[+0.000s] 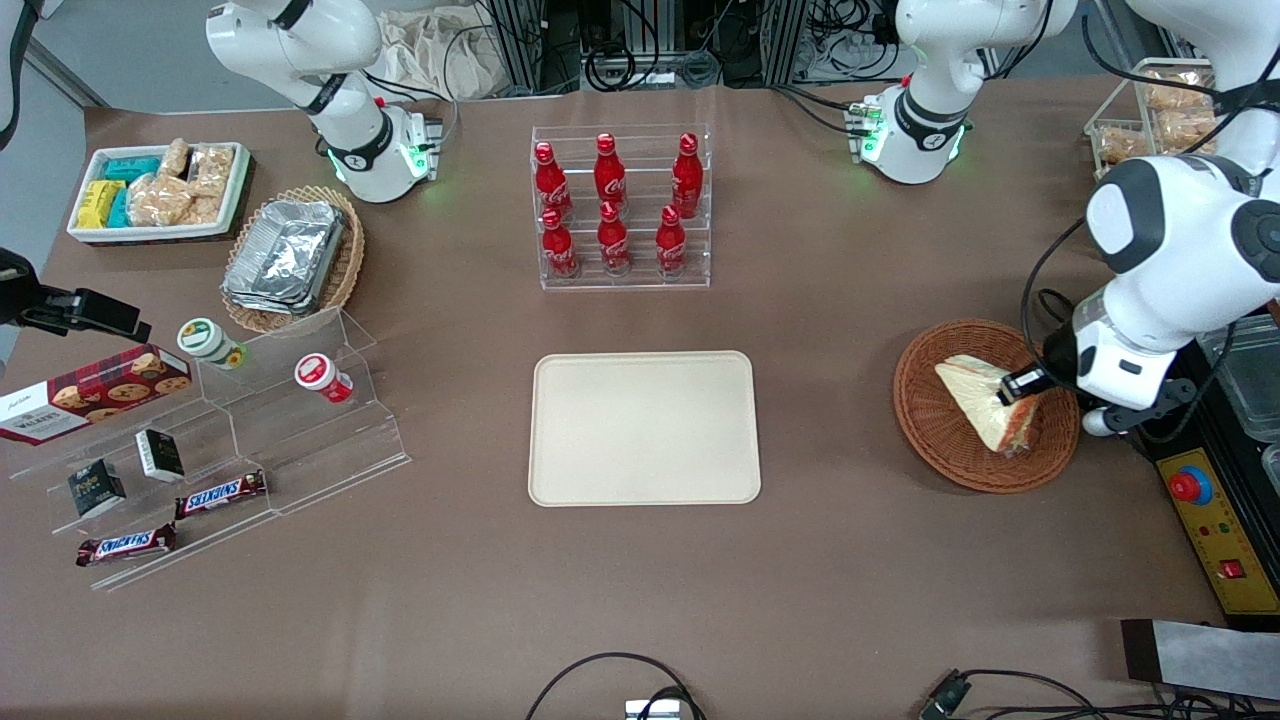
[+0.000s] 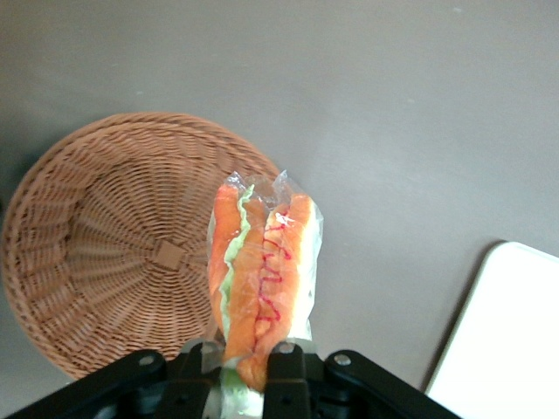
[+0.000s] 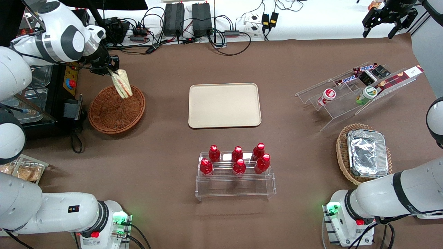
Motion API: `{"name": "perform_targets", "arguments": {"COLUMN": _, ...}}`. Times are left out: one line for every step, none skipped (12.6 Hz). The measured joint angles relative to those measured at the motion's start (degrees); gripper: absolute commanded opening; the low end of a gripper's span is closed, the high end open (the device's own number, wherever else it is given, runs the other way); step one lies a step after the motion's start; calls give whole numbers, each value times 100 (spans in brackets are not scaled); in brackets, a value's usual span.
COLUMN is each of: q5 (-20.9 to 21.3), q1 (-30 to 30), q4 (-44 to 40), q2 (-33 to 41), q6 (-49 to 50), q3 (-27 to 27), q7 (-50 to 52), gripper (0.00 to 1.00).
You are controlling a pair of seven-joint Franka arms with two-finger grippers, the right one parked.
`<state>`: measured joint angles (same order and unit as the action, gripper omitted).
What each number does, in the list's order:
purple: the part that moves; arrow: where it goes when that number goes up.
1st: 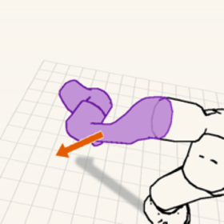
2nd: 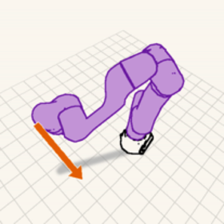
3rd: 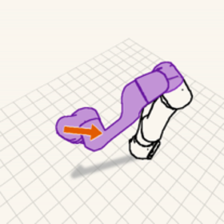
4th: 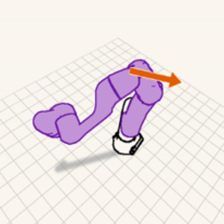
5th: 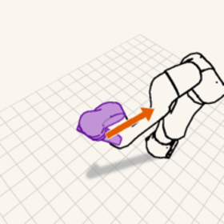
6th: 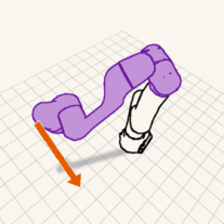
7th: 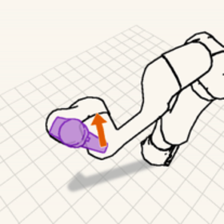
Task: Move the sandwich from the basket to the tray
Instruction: 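Lift the sandwich out of the basket and carry it toward the tray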
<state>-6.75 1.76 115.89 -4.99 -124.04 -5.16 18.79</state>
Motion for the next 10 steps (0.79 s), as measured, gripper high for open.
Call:
{"name": "perform_targets", "arguments": {"q5": 136, "q1": 0, "q4": -27, "q2": 1, "q6": 33, "q3": -150, "q7": 5, "gripper": 0}}
{"name": "perform_targets", "arguments": {"q5": 274, "q1": -2, "q4": -64, "q2": 1, "q6": 96, "q3": -317, "q7": 25, "gripper": 0}}
{"name": "perform_targets", "arguments": {"q5": 395, "q1": -6, "q4": -120, "q2": 4, "q6": 194, "q3": -498, "q7": 53, "gripper": 0}}
{"name": "perform_targets", "arguments": {"q5": 495, "q1": -9, "q4": -201, "q2": 7, "q6": 332, "q3": -675, "q7": 64, "gripper": 0}}
{"name": "perform_targets", "arguments": {"q5": 579, "q1": -11, "q4": -291, "q2": 9, "q6": 464, "q3": -863, "q7": 74, "gripper": 0}}
{"name": "perform_targets", "arguments": {"q5": 642, "q1": -14, "q4": -370, "q2": 12, "q6": 549, "q3": -1073, "q7": 99, "gripper": 1}}
{"name": "perform_targets", "arguments": {"q5": 679, "q1": -18, "q4": -409, "q2": 13, "q6": 573, "q3": -1258, "q7": 126, "gripper": 2}}
{"name": "perform_targets", "arguments": {"q5": 690, "q1": -20, "q4": -417, "q2": 12, "q6": 574, "q3": -1414, "q7": 140, "gripper": 2}}
{"name": "perform_targets", "arguments": {"q5": 692, "q1": -21, "q4": -417, "q2": 9, "q6": 575, "q3": -1555, "q7": 155, "gripper": 1}}
{"name": "perform_targets", "arguments": {"q5": 692, "q1": -23, "q4": -416, "q2": 0, "q6": 574, "q3": -1691, "q7": 203, "gripper": 1}}
